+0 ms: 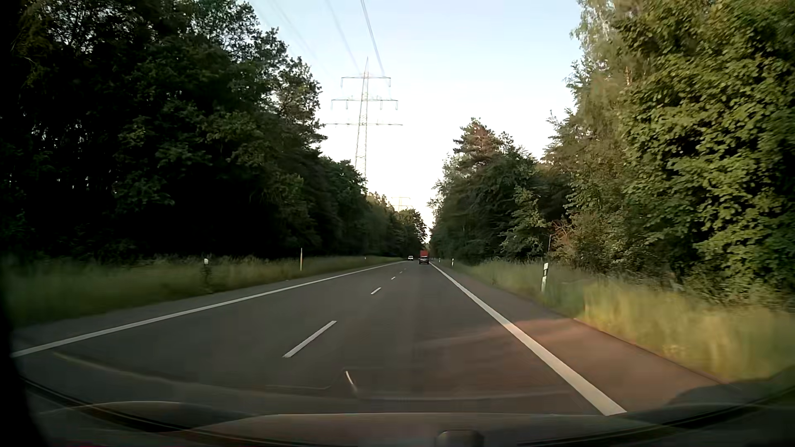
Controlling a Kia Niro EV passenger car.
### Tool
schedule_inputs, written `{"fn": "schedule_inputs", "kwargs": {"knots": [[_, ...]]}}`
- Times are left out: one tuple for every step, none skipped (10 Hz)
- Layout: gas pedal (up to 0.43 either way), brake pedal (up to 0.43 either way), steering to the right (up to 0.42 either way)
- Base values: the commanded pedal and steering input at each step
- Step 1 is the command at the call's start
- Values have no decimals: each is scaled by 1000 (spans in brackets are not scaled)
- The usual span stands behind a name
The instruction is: Follow the waypoints while adhering to traffic rules and regulations
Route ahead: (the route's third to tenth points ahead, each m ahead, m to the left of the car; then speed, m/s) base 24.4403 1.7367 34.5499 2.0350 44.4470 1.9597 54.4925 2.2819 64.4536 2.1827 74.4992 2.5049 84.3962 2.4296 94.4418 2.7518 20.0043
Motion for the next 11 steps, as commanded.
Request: {"fn": "schedule_inputs", "kwargs": {"knots": [[169, 18, 1], [169, 24, 1], [169, 24, 1], [157, 18, 2], [150, 18, 2], [138, 18, 2], [138, 18, 3], [138, 18, 2], [138, 24, 2], [138, 18, 2], [138, 18, 2]]}}
